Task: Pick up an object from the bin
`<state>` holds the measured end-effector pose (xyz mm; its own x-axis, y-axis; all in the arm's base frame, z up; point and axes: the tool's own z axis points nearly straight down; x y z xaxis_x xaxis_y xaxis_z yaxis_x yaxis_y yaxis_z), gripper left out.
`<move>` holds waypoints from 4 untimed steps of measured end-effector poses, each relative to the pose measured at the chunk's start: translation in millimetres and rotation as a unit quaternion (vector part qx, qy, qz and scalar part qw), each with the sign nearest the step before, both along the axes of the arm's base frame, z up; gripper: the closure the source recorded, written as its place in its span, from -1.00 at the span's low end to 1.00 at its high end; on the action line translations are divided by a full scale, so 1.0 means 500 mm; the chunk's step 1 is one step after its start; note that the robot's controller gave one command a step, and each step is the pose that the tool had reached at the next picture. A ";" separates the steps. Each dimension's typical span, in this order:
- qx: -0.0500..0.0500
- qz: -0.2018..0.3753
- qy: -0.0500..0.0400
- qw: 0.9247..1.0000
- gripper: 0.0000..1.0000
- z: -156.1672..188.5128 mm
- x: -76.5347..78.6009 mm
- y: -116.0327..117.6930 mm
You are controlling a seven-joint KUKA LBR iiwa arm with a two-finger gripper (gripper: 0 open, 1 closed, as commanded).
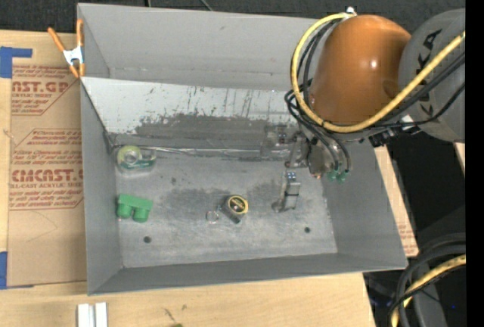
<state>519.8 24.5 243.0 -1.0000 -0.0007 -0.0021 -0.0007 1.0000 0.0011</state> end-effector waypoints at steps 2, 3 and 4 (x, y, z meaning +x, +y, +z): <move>-0.001 0.091 0.001 0.996 -1.00 -0.348 0.029 -0.045; 0.001 0.128 0.002 0.992 -1.00 -0.347 -0.019 0.038; 0.000 0.126 0.000 0.992 1.00 -0.346 -0.017 0.034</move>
Offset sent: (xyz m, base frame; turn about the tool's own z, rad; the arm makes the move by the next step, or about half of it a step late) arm 0.0051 0.0197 -0.1631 -0.2381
